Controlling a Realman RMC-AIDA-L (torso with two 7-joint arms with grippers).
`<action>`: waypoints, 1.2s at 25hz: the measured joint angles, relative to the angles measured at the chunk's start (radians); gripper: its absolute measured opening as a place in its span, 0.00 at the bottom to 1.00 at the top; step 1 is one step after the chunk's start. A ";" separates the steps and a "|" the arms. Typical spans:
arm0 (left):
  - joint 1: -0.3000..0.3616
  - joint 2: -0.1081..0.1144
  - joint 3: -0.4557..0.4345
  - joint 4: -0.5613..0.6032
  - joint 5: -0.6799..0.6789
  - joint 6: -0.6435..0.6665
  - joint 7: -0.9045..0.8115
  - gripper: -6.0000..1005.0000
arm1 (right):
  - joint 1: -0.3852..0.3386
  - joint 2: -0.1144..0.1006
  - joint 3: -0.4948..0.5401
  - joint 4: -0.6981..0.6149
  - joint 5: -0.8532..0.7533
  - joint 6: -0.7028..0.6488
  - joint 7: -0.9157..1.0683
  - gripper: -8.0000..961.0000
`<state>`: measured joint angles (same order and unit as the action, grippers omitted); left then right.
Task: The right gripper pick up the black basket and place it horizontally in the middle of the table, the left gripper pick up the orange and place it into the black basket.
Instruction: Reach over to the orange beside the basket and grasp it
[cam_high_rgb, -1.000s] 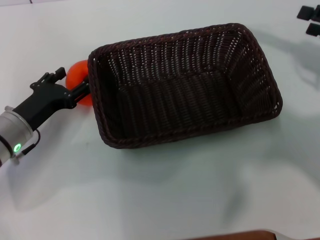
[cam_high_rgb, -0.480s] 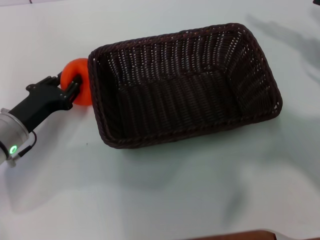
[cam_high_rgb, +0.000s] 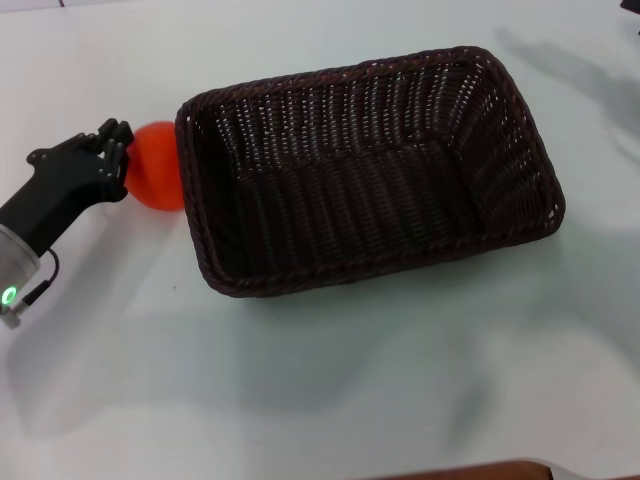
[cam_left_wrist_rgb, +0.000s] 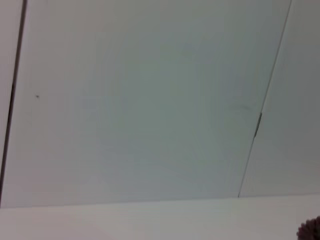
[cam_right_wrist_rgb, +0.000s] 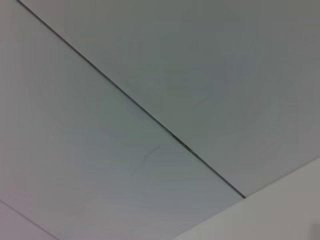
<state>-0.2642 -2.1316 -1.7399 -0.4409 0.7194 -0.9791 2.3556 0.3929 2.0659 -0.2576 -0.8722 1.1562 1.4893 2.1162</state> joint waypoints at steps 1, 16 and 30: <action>0.001 0.001 -0.003 0.000 -0.001 -0.003 -0.002 0.23 | 0.000 0.000 0.000 0.000 0.006 -0.005 -0.002 0.86; 0.039 -0.007 -0.060 0.017 0.003 -0.051 -0.028 0.11 | 0.001 -0.001 0.000 0.002 0.022 -0.019 -0.022 0.85; -0.059 -0.021 0.070 0.043 0.005 0.169 -0.032 0.65 | 0.012 -0.005 -0.008 0.025 0.022 -0.025 -0.022 0.85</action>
<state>-0.3232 -2.1526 -1.6702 -0.3976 0.7247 -0.8101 2.3239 0.4052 2.0613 -0.2652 -0.8471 1.1782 1.4647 2.0938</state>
